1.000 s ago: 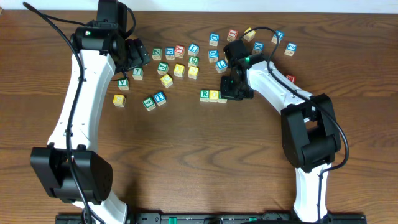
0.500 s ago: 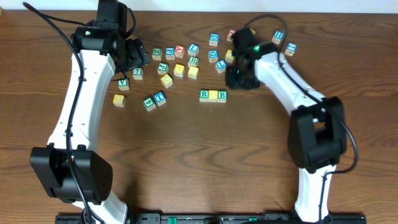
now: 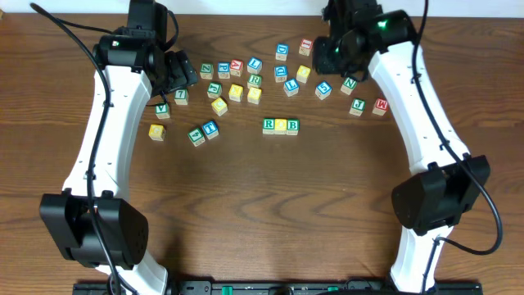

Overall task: Spell out ROBOT
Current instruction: 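Raise the right gripper and move it back over the pile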

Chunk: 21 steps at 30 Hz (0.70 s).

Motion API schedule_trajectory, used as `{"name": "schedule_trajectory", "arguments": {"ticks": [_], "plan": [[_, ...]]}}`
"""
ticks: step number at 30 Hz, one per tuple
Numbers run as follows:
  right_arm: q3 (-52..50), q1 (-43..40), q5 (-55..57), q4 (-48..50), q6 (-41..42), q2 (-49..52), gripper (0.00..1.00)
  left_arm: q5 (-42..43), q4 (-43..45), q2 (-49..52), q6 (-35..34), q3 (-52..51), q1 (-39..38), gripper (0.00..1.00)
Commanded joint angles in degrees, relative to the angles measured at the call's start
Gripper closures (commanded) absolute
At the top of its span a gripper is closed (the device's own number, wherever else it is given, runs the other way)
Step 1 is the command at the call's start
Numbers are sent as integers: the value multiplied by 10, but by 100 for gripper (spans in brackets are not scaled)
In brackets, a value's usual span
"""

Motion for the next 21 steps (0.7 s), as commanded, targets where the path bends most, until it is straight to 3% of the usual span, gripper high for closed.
{"name": "schedule_trajectory", "arguments": {"ticks": [1, 21], "plan": [[40, -16, -1, -9, -19, -10, 62, -7, -3, -11, 5, 1, 2, 0], [53, -78, 10, -1, -29, -10, 54, -7, -3, -10, 5, 1, 2, 0]]}}
